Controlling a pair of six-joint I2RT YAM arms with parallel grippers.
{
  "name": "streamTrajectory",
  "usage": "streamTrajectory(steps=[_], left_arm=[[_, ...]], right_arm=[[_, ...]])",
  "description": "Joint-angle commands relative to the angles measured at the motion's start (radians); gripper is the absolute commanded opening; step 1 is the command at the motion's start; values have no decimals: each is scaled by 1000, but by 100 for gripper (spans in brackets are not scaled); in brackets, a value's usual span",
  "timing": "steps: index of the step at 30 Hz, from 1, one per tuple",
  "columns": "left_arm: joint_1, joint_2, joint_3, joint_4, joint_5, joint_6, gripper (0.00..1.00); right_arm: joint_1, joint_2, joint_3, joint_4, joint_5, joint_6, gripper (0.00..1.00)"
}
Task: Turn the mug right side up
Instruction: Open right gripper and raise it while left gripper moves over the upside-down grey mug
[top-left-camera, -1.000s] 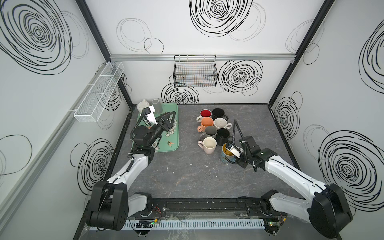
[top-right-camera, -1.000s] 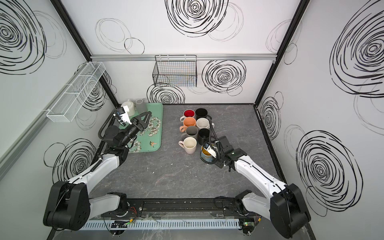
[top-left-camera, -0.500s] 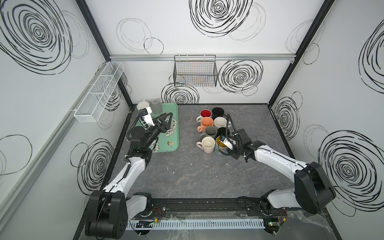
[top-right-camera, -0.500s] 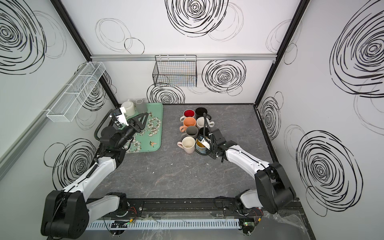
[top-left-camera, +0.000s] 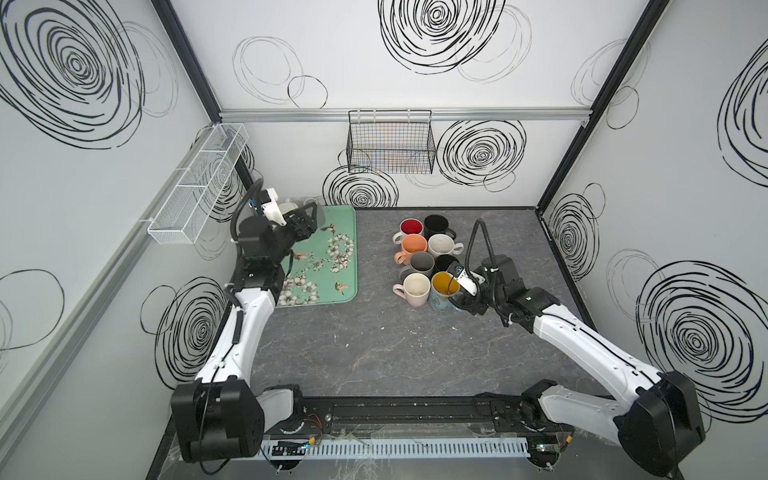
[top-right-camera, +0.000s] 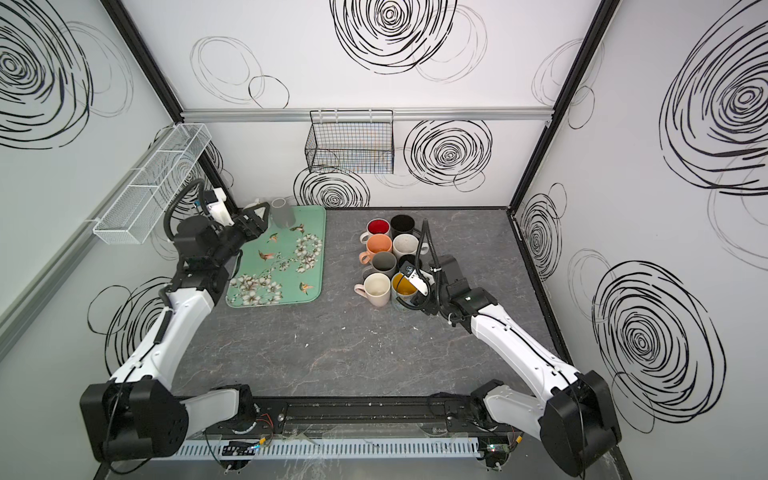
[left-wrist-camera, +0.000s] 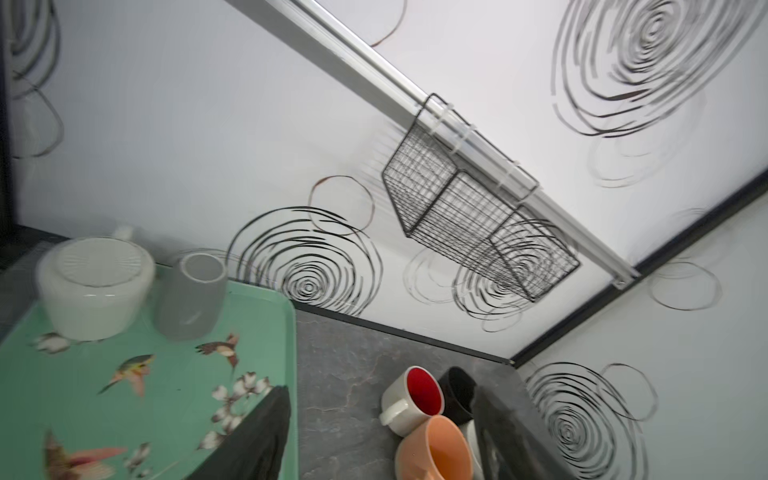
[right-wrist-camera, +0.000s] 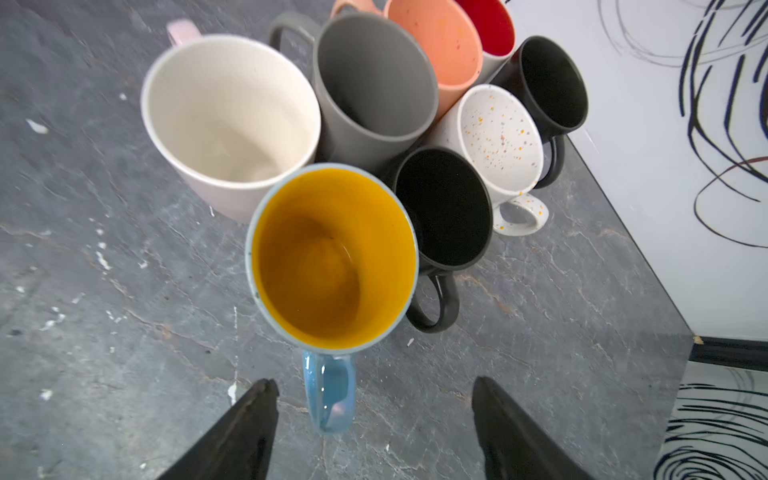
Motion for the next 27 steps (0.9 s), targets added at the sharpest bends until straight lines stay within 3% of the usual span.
streamTrajectory(steps=[1, 7, 12, 18, 20, 27], left_arm=[[5, 137, 149, -272, -215, 155, 72], [-20, 436, 453, -410, -342, 177, 72], [-47, 665, 705, -461, -394, 192, 75], [-77, 911, 986, -526, -467, 234, 79], [-73, 976, 1059, -536, -473, 220, 80], [-51, 1138, 1166, -444, -423, 185, 80]], right_arm=[[2, -37, 42, 52, -80, 86, 81], [4, 29, 105, 210, -59, 385, 83], [11, 189, 210, 240, -133, 552, 79], [22, 392, 316, 272, -326, 598, 75], [35, 447, 352, 278, -343, 627, 73], [70, 653, 523, 254, -433, 686, 67]])
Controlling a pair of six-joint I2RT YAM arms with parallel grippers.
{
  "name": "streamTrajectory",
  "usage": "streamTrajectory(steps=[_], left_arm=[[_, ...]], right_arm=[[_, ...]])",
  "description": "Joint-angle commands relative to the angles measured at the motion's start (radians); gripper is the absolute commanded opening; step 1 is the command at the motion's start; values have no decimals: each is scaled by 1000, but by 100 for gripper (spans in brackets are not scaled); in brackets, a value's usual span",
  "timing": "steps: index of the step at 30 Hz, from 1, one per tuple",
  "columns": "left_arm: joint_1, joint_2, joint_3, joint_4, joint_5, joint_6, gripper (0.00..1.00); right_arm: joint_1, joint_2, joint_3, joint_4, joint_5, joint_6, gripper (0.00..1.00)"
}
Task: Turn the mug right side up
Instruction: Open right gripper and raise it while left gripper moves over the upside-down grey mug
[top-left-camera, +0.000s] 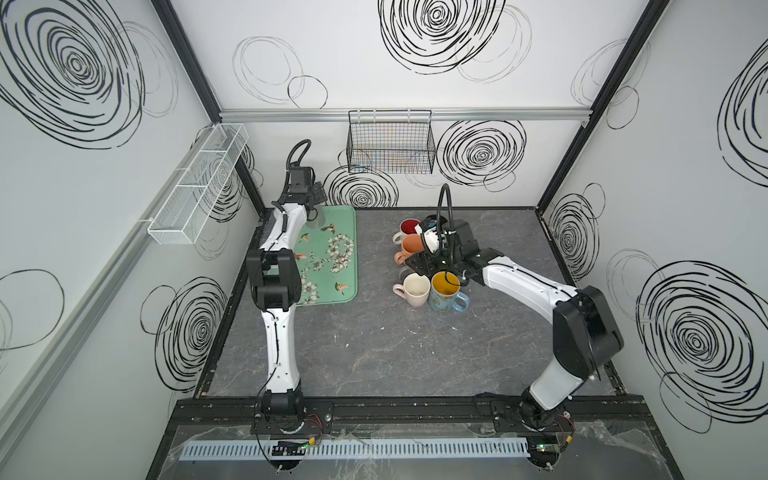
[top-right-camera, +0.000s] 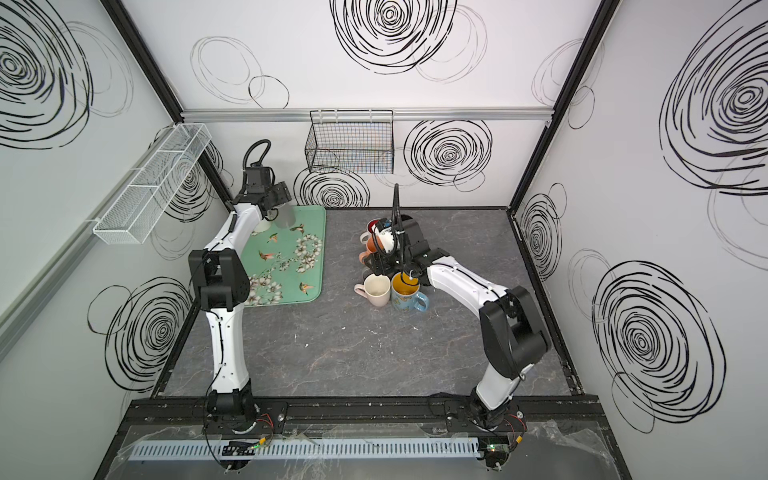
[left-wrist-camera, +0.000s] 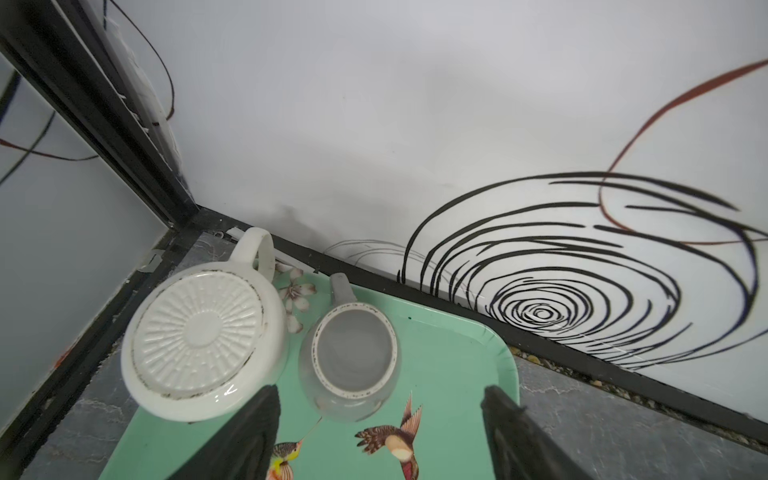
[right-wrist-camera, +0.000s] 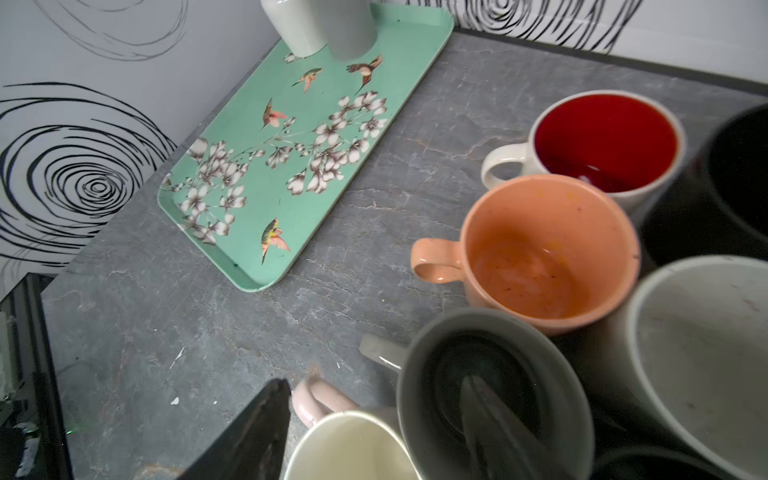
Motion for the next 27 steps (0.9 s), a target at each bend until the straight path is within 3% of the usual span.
streamTrajectory(steps=[1, 9, 16, 23, 27], left_arm=[[18, 68, 60, 65, 20, -13, 80], [33, 204, 176, 88, 76, -57, 80], [35, 250, 187, 95, 106, -63, 78], [23, 236, 171, 5, 148, -32, 65], [7, 159, 70, 14, 150, -4, 58]], right_arm=[[20, 70, 105, -9, -79, 33, 67], [32, 154, 194, -26, -113, 11, 65], [27, 167, 197, -29, -123, 4, 64], [25, 150, 186, -28, -139, 5, 60], [25, 125, 163, -20, -148, 10, 59]])
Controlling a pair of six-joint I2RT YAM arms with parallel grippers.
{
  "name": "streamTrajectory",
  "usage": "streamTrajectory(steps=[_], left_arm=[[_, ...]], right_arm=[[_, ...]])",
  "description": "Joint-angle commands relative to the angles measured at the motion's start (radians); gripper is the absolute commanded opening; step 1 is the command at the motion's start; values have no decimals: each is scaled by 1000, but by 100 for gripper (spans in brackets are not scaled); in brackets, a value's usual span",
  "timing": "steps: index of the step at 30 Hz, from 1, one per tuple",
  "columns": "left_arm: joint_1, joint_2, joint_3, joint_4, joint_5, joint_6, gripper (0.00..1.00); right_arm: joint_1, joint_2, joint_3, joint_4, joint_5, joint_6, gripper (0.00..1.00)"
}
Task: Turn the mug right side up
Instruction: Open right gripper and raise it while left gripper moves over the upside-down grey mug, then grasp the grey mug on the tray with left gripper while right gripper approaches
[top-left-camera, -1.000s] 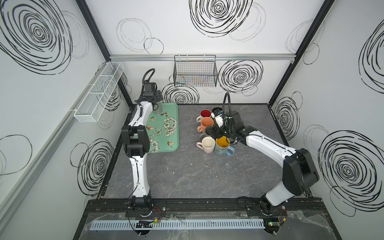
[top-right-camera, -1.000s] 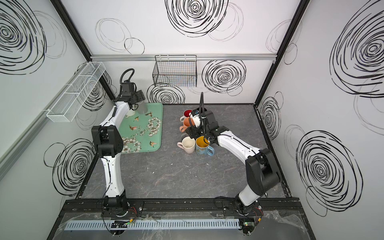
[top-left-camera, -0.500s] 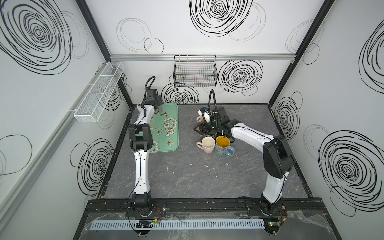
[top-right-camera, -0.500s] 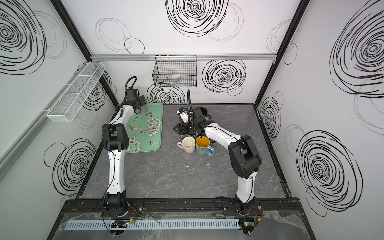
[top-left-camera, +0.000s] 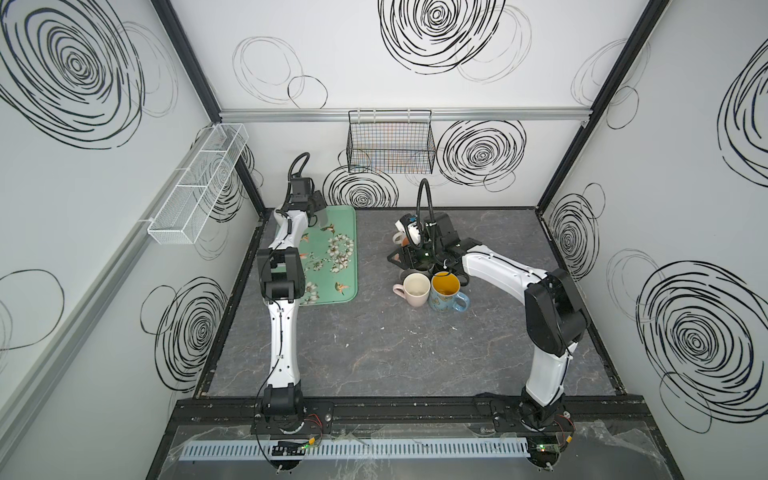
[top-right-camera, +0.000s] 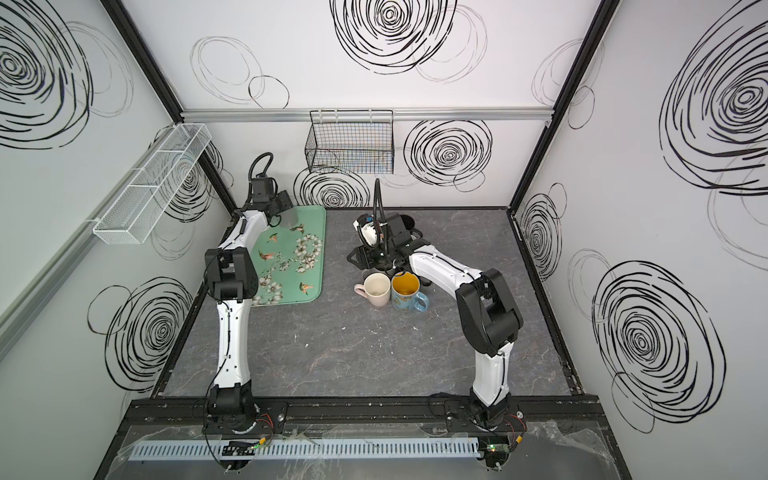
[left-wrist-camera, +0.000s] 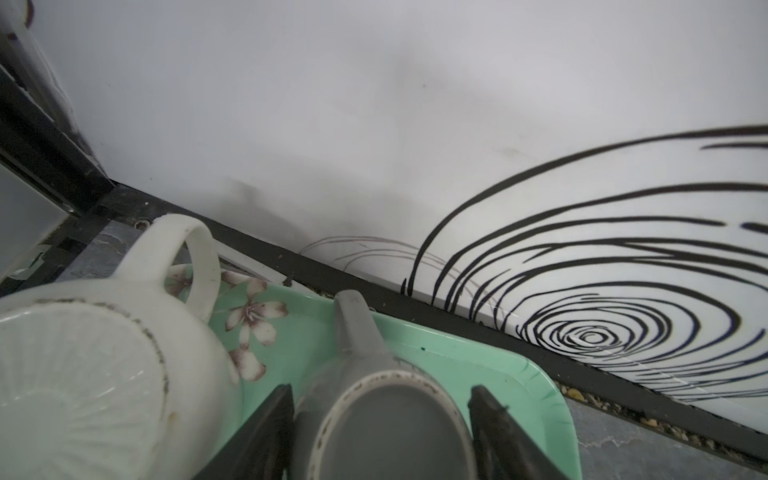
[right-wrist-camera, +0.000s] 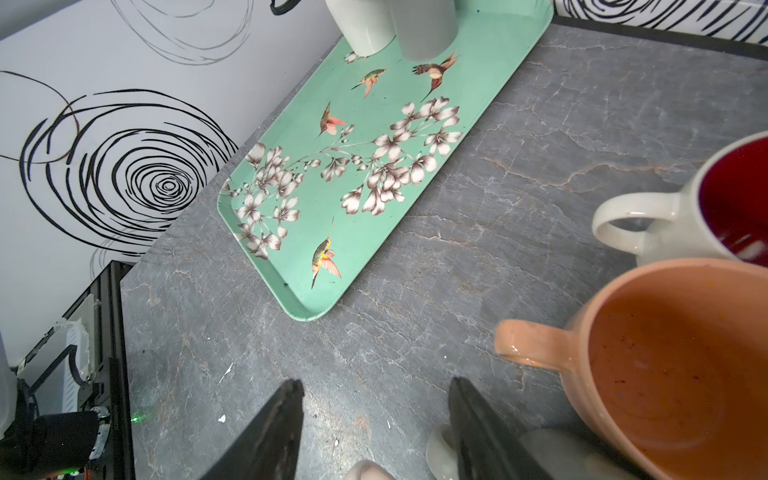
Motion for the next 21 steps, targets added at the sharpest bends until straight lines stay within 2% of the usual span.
streamTrajectory(steps=[1, 7, 14, 18, 21], left_arm=[[-21, -73, -96, -56, 31, 36, 57], [-46, -217, -293, -50, 28, 51, 57], [-96, -459, -657, 20, 49, 70, 60], [-124, -600, -859, 36, 79, 101, 61], [-140, -680, -939, -3, 83, 163, 62]], right_arm=[[-4, -39, -14, -6, -21, 0, 59], [-3, -76, -50, 2, -14, 21, 58], [0, -74, -43, -4, -17, 48, 59], [3, -44, 5, -6, -13, 65, 58], [16, -4, 65, -16, 13, 74, 58]])
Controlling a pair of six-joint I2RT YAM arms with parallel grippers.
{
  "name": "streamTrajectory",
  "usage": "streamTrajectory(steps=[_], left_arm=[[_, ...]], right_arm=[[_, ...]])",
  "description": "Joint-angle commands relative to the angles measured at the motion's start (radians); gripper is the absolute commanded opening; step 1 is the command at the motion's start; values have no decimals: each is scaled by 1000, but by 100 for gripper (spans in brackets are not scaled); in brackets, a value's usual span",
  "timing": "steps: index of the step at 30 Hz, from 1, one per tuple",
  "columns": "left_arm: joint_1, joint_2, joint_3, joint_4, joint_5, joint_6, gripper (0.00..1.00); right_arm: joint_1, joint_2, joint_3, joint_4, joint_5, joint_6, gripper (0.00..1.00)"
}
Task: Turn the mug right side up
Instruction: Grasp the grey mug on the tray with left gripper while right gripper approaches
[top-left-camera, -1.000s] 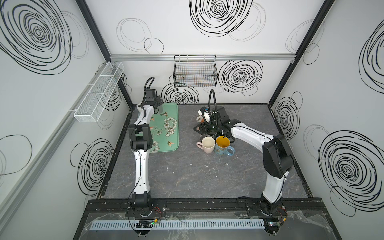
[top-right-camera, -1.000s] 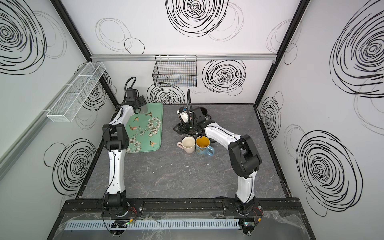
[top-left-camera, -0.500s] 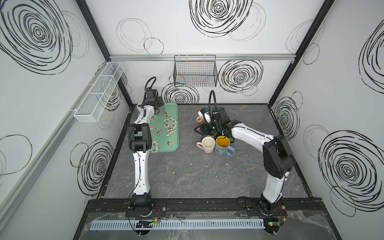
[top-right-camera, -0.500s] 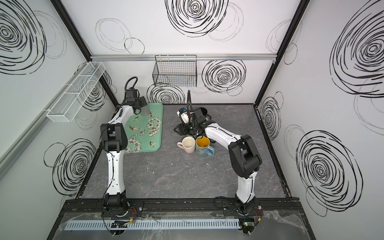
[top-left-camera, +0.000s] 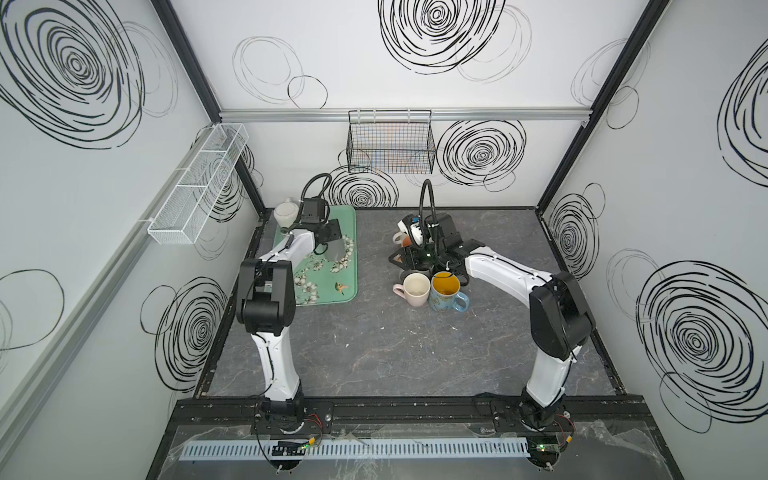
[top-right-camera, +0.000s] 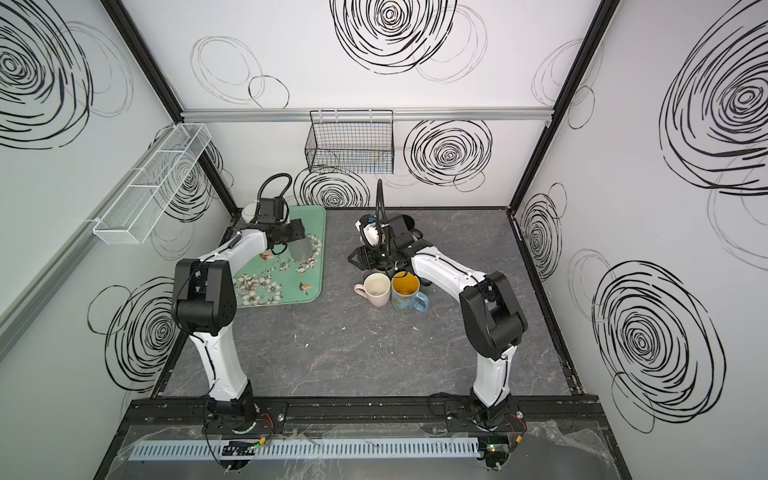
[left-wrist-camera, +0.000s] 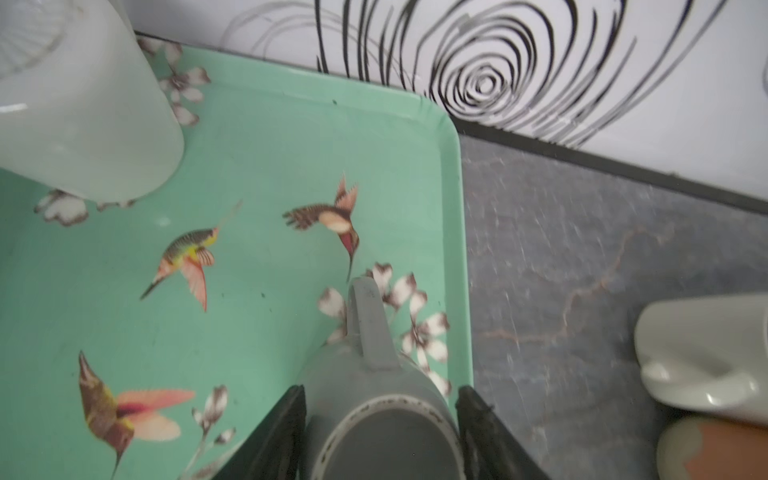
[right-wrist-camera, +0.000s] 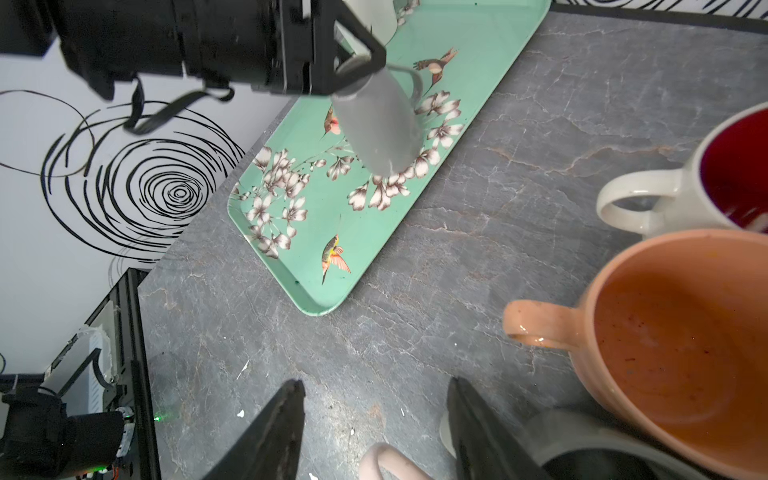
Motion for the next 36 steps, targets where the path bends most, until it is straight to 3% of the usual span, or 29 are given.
streamTrajectory(steps=[1, 8, 13, 17, 22, 28, 36], left_arm=[[-13, -78, -73, -64, 21, 98, 63], [-11, -257, -161, -114, -36, 141, 80], [-20, -342, -215, -131, -90, 64, 83], [49, -319, -205, -122, 8, -53, 73], [107, -195, -71, -202, 77, -83, 62], [127, 30, 158, -396, 130, 0, 46], [118, 242, 412, -560, 192, 69, 35]], right_arm=[[17, 39, 91, -11, 24, 21, 58], [50, 195, 281, -76, 55, 15, 58], [65, 333, 452, -130, 58, -5, 57], [79, 430, 555, -150, 57, -16, 55], [93, 556, 677, -157, 42, -33, 52], [108, 687, 821, -155, 6, -82, 51], [117, 768, 868, -95, -41, -167, 50]])
